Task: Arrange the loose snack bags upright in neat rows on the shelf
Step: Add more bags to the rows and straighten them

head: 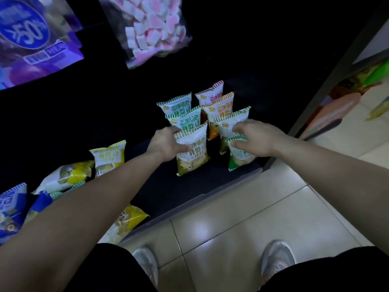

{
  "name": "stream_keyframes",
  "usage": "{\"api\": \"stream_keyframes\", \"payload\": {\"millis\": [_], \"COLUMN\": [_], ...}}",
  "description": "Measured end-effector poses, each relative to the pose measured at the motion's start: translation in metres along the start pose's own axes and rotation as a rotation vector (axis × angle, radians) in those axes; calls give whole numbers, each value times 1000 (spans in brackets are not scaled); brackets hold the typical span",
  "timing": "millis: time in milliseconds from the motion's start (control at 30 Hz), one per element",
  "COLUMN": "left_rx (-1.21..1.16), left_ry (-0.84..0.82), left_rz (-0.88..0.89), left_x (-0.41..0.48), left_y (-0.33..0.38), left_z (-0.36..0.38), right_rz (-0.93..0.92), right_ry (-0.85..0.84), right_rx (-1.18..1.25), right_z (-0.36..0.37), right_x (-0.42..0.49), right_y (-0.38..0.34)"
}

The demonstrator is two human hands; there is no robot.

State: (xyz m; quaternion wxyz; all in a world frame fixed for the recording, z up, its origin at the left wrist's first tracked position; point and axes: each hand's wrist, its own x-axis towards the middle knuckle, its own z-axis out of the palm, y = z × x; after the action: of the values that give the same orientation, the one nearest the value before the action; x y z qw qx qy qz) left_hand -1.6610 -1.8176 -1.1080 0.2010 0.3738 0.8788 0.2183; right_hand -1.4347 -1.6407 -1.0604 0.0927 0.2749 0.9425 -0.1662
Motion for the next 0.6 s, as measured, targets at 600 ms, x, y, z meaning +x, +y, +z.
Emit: {"api": "stream_keyframes", "payload": {"millis": [600], "left_rx": [-74], "left_ry": [-88], "left_rz": [-74], "left_x": [54], "left_y": [13], "left_z": [54], "right_rz": [31], "right_ry": [-21], "right_rx": [3], "right_z": [10], "right_x": [19], "right_y": [16]}}
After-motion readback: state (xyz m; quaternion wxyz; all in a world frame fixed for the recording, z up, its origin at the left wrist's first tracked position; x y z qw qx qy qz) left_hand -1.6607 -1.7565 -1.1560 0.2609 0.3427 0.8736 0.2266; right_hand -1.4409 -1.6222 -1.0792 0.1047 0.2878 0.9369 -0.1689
